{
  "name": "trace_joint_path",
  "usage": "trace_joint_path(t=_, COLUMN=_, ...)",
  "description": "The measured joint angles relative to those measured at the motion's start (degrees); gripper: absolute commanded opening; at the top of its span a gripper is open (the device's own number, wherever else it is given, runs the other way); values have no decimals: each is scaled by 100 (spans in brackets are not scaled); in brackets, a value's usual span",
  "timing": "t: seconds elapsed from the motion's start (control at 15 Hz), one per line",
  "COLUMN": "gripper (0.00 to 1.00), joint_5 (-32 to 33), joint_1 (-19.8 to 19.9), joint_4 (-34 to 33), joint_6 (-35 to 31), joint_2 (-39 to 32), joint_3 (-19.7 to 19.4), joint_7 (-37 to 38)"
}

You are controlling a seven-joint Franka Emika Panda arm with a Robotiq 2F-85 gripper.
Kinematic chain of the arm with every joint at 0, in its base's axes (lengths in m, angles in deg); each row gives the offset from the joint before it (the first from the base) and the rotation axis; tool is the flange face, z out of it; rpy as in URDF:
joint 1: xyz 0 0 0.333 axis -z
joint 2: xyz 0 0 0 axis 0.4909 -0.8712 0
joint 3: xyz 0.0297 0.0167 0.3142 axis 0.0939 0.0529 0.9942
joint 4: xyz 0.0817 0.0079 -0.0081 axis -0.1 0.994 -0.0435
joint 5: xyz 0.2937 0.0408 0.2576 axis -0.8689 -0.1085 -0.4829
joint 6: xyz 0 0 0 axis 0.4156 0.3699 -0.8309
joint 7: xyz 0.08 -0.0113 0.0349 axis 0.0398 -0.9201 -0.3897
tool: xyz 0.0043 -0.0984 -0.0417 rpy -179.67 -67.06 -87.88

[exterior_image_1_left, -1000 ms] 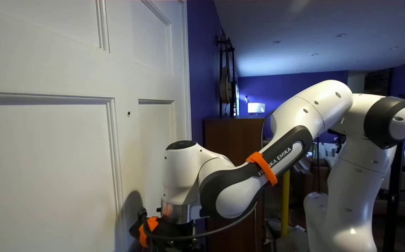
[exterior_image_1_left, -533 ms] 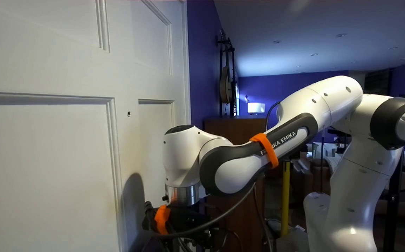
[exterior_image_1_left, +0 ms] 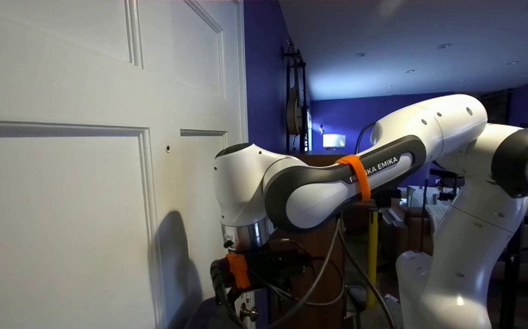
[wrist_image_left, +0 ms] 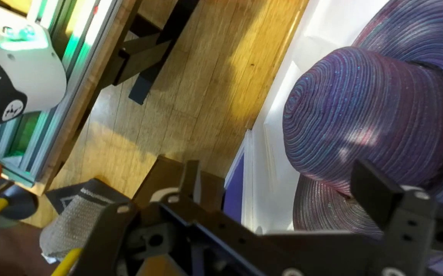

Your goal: Remove the hat from on top of the cabinet and hang it on the door

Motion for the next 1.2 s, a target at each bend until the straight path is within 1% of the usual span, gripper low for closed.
trace_joint_path(t=0.13, gripper=100, joint_5=79, joint_1=32, joint_4=-80, joint_6=92, joint_2=74, joint_3=8, joint_7=-217)
trace_joint_path(t=0.6, gripper=100, joint_5=130, joint_1=91, joint_4=-147, joint_6=103, joint_2=112, joint_3=19, joint_7=-302)
trace_joint_path(t=0.73, gripper=100, joint_5=120, joint_1=71, joint_4=-175, joint_6=296, joint_2=118, joint_3=19, joint_7=-737)
trace_joint_path(t=1.0, gripper=100, joint_5=219, joint_1=52, joint_4=-365, joint_6=1166, joint_2=278, joint_3=17, joint_7=-1914)
trace_joint_path(t=1.2, gripper=100, joint_5=469, joint_1=51, joint_4=-542, joint_6=1785, joint_2=419, joint_3=19, joint_7=-2794)
